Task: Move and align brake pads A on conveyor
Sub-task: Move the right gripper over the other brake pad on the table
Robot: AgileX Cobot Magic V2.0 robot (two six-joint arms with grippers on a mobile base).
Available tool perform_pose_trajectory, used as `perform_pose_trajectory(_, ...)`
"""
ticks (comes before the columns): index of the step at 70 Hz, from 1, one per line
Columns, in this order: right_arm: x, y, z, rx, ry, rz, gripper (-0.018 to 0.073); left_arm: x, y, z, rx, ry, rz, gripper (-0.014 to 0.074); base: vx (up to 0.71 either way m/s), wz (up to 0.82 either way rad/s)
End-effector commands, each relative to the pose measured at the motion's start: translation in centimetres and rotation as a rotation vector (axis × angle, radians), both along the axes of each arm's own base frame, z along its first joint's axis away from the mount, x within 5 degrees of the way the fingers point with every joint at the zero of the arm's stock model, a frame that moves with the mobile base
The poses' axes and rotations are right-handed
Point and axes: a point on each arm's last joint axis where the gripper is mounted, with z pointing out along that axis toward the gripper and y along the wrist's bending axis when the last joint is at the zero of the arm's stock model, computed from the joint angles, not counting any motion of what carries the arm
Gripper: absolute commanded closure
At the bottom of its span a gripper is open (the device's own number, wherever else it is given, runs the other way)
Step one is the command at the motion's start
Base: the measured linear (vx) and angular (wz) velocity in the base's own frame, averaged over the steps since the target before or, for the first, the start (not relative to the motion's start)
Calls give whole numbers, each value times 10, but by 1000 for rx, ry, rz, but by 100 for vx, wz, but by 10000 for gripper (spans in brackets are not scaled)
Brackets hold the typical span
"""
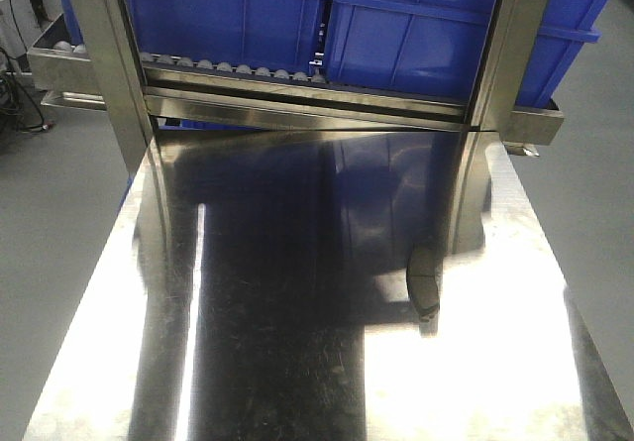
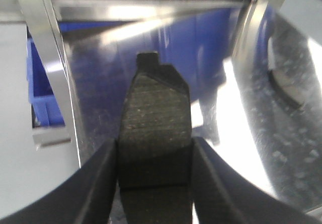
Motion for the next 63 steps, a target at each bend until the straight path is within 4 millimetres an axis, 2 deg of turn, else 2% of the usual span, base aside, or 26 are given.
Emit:
perform_pose_trajectory(1,0,-1,15,-2,-91,-14,0,-13,7,9,-65,-153,-19,603,0,0)
perform_pose_trajectory(17,0,-1,15,-2,-90,-14,0,-36,20,1,-121,-252,-23,603,0,0)
perform_pose_trajectory(53,0,-1,16,-2,-94,-15,0,-37,21,1,-122,-253,-22,603,0,0)
perform_pose_trajectory(63,2,0,15,63,-61,-9,0,-37,21,1,-122,-253,-22,603,0,0)
